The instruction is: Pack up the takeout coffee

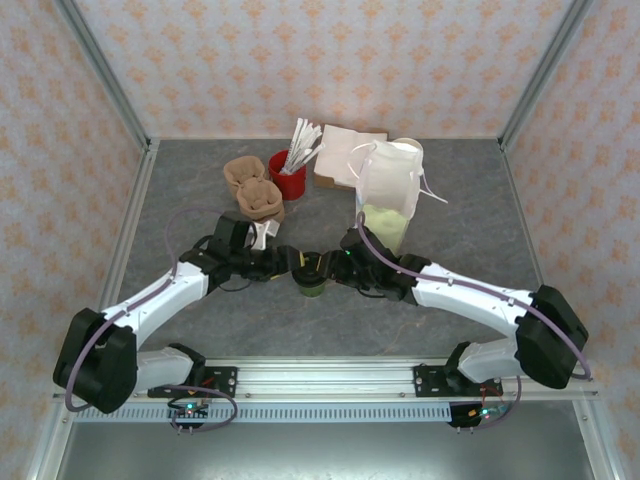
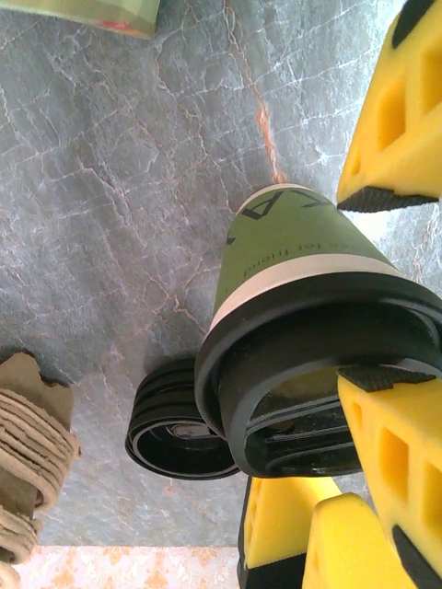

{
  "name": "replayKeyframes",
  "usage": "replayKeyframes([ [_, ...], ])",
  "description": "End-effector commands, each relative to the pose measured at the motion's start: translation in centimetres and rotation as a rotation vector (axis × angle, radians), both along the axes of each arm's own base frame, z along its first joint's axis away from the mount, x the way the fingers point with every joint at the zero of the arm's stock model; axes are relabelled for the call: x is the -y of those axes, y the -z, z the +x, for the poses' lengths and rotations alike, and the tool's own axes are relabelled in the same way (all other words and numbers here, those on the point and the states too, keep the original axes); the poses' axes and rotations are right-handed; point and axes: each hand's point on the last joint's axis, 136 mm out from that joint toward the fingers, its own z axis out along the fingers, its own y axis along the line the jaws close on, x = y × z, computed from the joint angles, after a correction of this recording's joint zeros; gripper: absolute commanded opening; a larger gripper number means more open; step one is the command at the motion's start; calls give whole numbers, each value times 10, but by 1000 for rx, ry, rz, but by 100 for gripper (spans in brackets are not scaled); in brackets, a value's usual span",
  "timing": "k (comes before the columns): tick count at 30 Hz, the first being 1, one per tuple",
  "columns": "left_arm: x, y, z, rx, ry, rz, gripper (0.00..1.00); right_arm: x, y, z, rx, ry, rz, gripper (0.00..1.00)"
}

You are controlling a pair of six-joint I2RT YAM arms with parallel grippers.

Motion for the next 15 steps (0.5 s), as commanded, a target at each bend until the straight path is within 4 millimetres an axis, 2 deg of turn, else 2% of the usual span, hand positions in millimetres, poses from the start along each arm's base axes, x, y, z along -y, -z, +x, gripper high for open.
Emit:
replayKeyframes([
  [1, -1, -1, 3, 21, 15, 42, 61, 6, 2, 9, -1, 47, -36, 47],
  [15, -3, 24, 3, -19, 27, 90, 57, 8, 9, 8, -27, 49, -50, 44],
])
